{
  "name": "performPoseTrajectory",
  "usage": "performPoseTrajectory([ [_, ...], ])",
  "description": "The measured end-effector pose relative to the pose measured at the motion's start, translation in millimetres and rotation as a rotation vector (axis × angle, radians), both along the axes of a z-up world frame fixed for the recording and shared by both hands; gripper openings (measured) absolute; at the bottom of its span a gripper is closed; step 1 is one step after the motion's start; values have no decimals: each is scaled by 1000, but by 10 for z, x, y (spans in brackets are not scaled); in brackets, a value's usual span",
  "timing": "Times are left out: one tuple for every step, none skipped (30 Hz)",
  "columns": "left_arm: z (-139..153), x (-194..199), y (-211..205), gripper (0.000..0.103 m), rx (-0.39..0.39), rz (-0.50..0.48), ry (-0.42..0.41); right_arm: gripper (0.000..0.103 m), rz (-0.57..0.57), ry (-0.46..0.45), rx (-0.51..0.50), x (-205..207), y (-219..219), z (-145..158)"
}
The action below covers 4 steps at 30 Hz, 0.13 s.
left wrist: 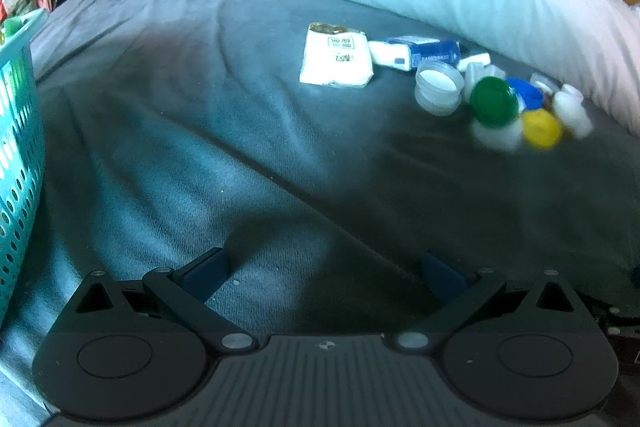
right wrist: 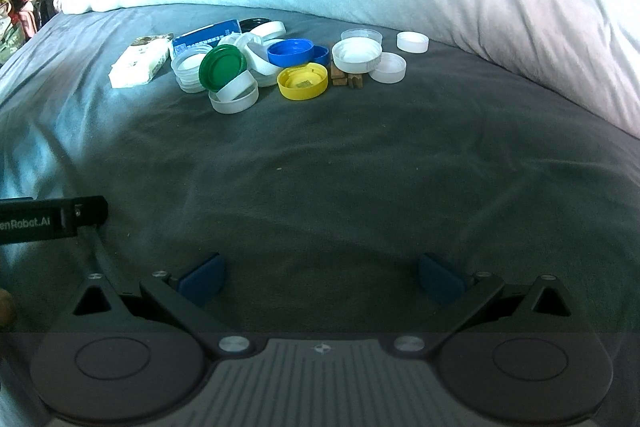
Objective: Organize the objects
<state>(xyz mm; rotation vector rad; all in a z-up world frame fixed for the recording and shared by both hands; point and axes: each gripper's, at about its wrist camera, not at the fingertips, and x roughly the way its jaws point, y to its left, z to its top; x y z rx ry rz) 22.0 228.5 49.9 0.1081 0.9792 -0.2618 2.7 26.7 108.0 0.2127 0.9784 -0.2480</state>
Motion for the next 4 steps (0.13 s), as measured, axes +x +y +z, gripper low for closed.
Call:
performPoseTrajectory([
  [-3, -1, -13, 103, 1, 1, -1, 103, 0, -2, 8, -1, -10, 3],
  [-6, -4, -23, 103, 4, 1, -4, 103, 1, -4, 14, -7, -17, 10],
  [-9, -5, -27, 103, 5, 1, -6, 103, 5, -5, 15, -9, -22, 18],
  [-13, -7, -27, 103, 4, 1, -8, 103, 5, -5, 13, -14, -13, 15],
])
